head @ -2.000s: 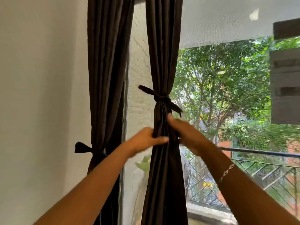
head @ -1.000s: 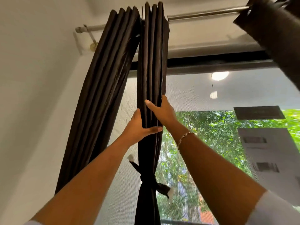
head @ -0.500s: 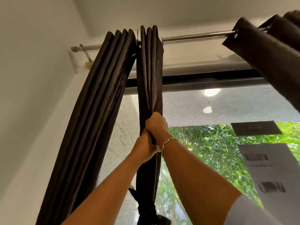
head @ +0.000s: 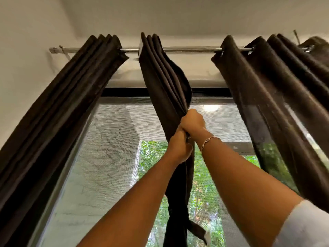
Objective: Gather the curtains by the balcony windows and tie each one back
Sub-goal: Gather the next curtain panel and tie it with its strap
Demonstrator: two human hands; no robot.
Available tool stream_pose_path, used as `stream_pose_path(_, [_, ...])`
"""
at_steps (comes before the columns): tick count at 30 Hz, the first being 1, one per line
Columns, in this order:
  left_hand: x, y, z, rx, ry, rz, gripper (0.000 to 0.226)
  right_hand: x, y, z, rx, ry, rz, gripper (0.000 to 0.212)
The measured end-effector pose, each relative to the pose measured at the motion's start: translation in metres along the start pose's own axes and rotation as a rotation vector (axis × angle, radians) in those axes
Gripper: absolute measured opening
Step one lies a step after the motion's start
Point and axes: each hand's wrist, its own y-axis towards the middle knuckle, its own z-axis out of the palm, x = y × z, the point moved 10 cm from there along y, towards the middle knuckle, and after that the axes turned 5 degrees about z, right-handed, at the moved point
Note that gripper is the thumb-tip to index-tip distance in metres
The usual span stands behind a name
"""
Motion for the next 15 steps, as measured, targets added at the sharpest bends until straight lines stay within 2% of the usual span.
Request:
stream_pose_path(7, [-0.059,-0.002,0.072,0.080,-0.032,0.012,0.053,-0.071,0.014,-0.063,0.032,-0.016,0.084,0.028])
stream_pose_path(11, [-0.060,-0.006,0.078,0.023,-0.008,-0.047,0.067,-0.071,0.008,-0.071,0.081,-0.033,0.039,0.025])
stream_pose_path(15, [-0.050,-0.017,0.059,-0.079,-0.002,-0.101,0.058,-0.050,-0.012,-0.057,0.156,-0.036,-0.014,0.027])
